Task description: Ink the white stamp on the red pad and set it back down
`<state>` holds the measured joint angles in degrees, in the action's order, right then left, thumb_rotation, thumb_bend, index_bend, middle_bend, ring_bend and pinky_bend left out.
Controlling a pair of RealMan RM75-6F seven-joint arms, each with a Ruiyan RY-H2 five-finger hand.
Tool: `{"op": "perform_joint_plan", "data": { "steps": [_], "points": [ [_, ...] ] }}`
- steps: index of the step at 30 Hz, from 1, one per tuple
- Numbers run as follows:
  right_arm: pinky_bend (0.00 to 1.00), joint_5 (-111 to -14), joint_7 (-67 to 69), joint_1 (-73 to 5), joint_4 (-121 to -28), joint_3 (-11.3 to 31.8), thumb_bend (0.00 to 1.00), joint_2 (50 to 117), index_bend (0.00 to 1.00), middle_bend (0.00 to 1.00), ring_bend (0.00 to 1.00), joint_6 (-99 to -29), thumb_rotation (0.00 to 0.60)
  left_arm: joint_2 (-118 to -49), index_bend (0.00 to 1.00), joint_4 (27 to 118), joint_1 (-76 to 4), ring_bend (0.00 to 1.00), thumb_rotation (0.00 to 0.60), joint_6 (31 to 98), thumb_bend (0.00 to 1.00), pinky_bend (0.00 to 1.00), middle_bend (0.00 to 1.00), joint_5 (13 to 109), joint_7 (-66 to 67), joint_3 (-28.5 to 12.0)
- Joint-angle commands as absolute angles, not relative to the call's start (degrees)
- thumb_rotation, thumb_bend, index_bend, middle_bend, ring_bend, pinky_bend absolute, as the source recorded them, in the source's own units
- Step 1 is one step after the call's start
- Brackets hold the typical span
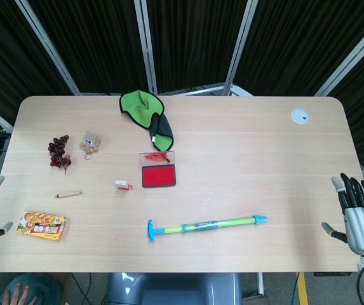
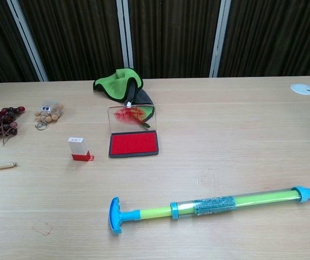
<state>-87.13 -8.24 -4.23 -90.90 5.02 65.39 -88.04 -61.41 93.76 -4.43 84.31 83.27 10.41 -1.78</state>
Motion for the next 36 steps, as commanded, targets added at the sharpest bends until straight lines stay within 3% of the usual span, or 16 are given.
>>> {"op": "perform_joint_plan", "data": {
  "steps": [1,5,7,9,12,14,26,30,36],
  "points": [
    [0.0,-87.2,-8.0,-4.3,-90.7,4.9,0.0,65.5,0.0,0.0,0.0,-87.9,0.6,-61.3,0.0,93.8,-4.3,0.0,0.6,84.5,0.0,0.0,0.0,83.5,10.4,-1.7],
    [0.0,-87.3,-7.3,-4.3,-90.8,4.8,0.0,65.3,0.0,0.0,0.0,-87.7,0.6,-61.5,0.0,93.4,-4.3,0.01,0.6,84.3,0.0,0.02,0.0,83.5,10.9,-1.5],
    [0.0,-87.2,-7.0,-4.4,-90.9,4.8,0.0,65.3,0.0,0.0,0.0,-87.6,0.6,-62.1,0.0,92.8,-4.6,0.13,0.6,84.1,0.0,0.21,0.0,83.4,11.3,-1.7],
    [0.0,-87.1,-6.7,-4.5,-91.0,4.9,0.0,65.2,0.0,0.0,0.0,-87.5,0.6,-63.1,0.0,91.9,-5.4,0.43,0.6,83.0,0.0,0.53,0.0,83.1,11.5,-2.1],
    [0.0,-86.6,-6.7,-4.7,-90.9,5.1,0.0,65.2,0.0,0.0,0.0,-86.9,0.6,-64.6,0.0,91.5,-7.4,0.64,0.6,79.3,0.0,0.73,0.0,81.4,12.0,-2.8],
    [0.0,-86.1,-7.0,-5.0,-90.5,5.2,0.0,65.4,0.0,0.0,0.0,-86.2,0.6,-66.4,0.0,91.6,-9.7,0.71,0.6,76.2,0.0,0.8,0.0,79.6,14.8,-3.9],
    [0.0,-81.7,-7.0,-5.5,-88.0,6.3,0.0,66.3,0.0,0.0,0.0,-83.6,0.6,-84.2,0.0,81.6,-24.3,0.75,0.6,59.2,0.0,0.84,0.0,70.7,21.1,-9.7],
    [0.0,-80.2,-7.1,-5.5,-87.3,6.6,0.0,66.4,0.0,0.0,0.0,-82.9,0.6,-87.5,0.14,79.0,-27.3,0.75,0.6,55.6,0.03,0.84,0.08,68.0,20.9,-10.8],
    [0.0,-78.8,-7.4,-5.4,-86.4,6.8,0.0,66.7,0.0,0.0,0.0,-82.3,0.6,-91.0,0.23,76.0,-30.9,0.76,0.6,51.4,0.13,0.84,0.2,63.3,21.8,-12.2]
  ]
}}
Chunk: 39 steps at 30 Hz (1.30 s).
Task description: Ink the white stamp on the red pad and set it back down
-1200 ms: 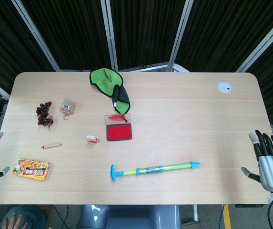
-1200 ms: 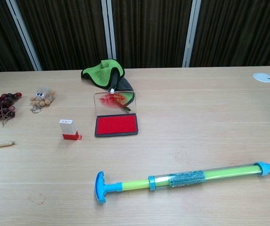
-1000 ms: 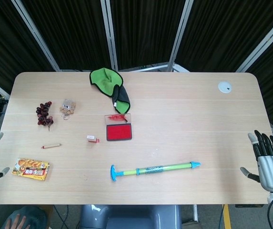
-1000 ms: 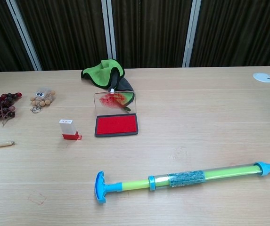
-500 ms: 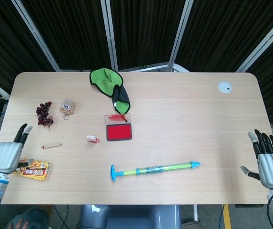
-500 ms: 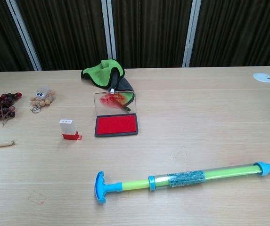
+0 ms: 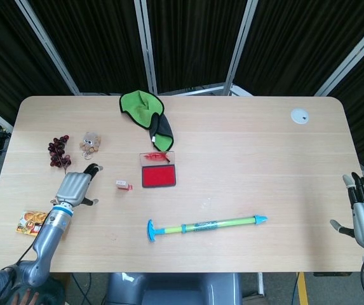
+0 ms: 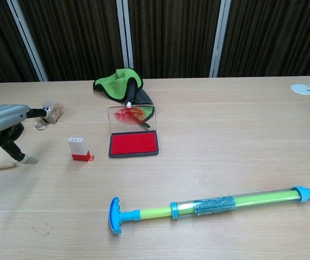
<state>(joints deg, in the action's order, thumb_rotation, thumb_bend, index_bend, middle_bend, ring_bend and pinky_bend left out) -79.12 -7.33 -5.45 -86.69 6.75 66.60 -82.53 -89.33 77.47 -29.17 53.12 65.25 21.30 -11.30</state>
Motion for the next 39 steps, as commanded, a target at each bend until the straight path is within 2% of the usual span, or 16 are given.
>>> {"op": "perform_joint_plan", "data": {
  "steps": [1,16,24,39],
  "points": [
    [0.0,-78.6,-7.4,-5.4,-86.3,6.8,0.0,66.7,0.0,0.0,0.0,-82.2,0.6,-91.5,0.24,75.8,-31.3,0.76,0.6,51.2,0.14,0.84,0.21,63.0,21.8,-12.4],
    [0.0,-77.9,-7.4,-5.9,-85.9,6.9,0.0,67.1,0.0,0.0,0.0,-81.1,0.6,-93.2,0.33,78.0,-35.1,0.76,0.6,52.9,0.19,0.84,0.34,60.5,24.6,-13.2],
    [0.0,-77.5,-7.4,-6.0,-85.8,6.9,0.0,67.1,0.0,0.0,0.0,-80.8,0.6,-95.2,0.36,76.3,-36.8,0.76,0.6,53.6,0.28,0.84,0.41,58.2,27.8,-12.3],
    [0.0,-76.6,-6.8,-6.1,-85.1,7.2,0.0,67.2,0.0,0.0,0.0,-80.3,0.6,-98.2,0.4,73.4,-38.5,0.76,0.6,54.6,0.28,0.84,0.42,57.4,28.7,-11.4]
  ]
}}
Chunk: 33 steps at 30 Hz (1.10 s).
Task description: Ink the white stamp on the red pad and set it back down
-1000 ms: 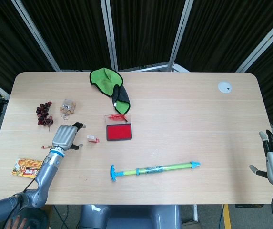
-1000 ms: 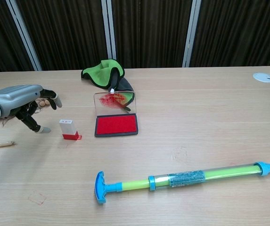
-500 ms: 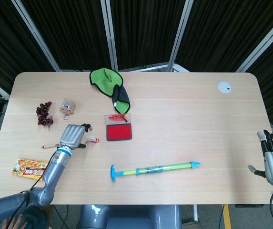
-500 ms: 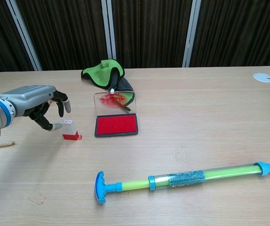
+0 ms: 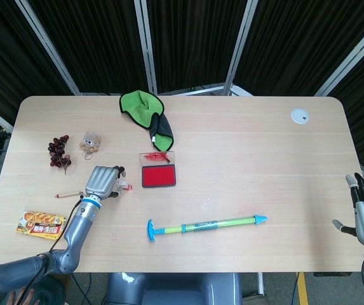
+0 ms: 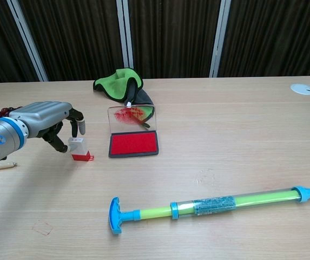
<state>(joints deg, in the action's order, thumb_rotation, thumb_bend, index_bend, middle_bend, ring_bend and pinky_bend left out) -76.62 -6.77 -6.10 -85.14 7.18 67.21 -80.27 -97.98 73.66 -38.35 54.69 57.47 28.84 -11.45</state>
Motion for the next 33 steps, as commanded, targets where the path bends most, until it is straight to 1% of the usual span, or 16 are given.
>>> {"op": "perform_joint_plan", "data": {
  "steps": [1,18,27,33],
  "points": [
    [0.0,-76.5,-6.7,-6.1,-85.1,7.2,0.0,67.2,0.0,0.0,0.0,-80.2,0.6,-98.4,0.4,73.2,-38.6,0.76,0.6,54.5,0.28,0.84,0.42,57.4,28.5,-11.3],
    [0.0,-75.8,-6.6,-6.3,-84.6,7.4,0.0,67.4,0.0,0.0,0.0,-79.8,0.6,-99.7,0.44,71.3,-39.7,0.76,0.6,54.9,0.29,0.84,0.47,56.8,29.1,-10.6],
    [0.0,-75.5,-6.6,-6.4,-84.4,7.5,0.0,67.5,0.0,0.0,0.0,-79.6,0.6,-99.7,0.52,71.1,-39.8,0.76,0.6,54.5,0.32,0.84,0.52,56.1,29.2,-10.2],
    [0.0,-75.3,-6.7,-6.5,-84.2,7.5,0.0,67.6,0.0,0.0,0.0,-79.4,0.6,-99.5,0.54,71.5,-40.0,0.76,0.6,54.6,0.32,0.84,0.53,56.0,29.1,-10.2]
  ]
}}
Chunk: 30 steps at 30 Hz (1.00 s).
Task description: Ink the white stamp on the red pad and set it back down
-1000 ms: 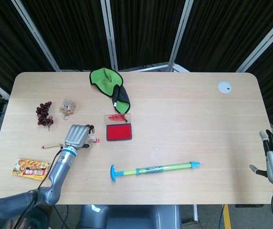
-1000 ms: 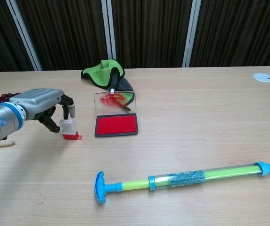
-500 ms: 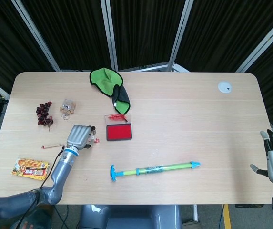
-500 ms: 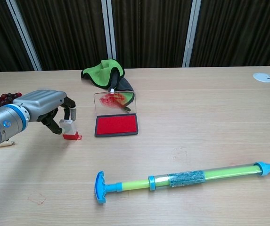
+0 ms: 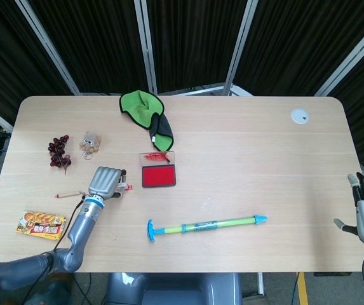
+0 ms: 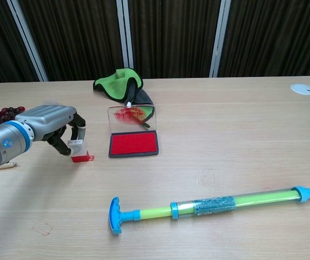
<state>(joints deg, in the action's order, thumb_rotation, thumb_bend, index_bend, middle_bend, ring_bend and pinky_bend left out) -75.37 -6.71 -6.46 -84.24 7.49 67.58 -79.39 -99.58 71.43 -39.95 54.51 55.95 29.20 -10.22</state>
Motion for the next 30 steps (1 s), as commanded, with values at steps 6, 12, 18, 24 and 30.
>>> {"op": "perform_joint_plan", "data": {
  "steps": [6,12,18,24,30],
  "points": [
    [0.0,-75.2,-6.5,-6.5,-84.1,7.5,0.0,67.6,0.0,0.0,0.0,-79.2,0.6,-98.6,0.54,73.1,-40.1,0.76,0.6,55.3,0.33,0.84,0.53,56.2,28.3,-11.0],
    [0.0,-74.7,-5.7,-6.5,-84.0,7.7,0.0,67.4,0.0,0.0,0.0,-78.7,0.6,-95.7,0.54,78.2,-42.1,0.76,0.6,52.8,0.36,0.84,0.53,51.2,26.0,-16.1],
    [0.0,-74.0,-5.4,-6.7,-83.5,7.9,0.0,67.5,0.0,0.0,0.0,-78.0,0.6,-95.6,0.54,78.3,-44.8,0.76,0.6,50.1,0.37,0.84,0.53,46.4,25.5,-18.4],
    [0.0,-72.9,-5.2,-6.9,-82.8,8.2,0.0,67.7,0.0,0.0,0.0,-77.3,0.6,-97.9,0.54,74.5,-49.7,0.76,0.6,46.2,0.37,0.84,0.54,40.0,28.2,-18.7],
    [0.0,-72.3,-5.3,-7.0,-82.2,8.4,0.0,67.8,0.0,0.0,0.0,-77.0,0.6,-100.2,0.55,72.5,-52.4,0.75,0.6,45.9,0.37,0.84,0.54,38.3,29.0,-18.3]
  ]
}}
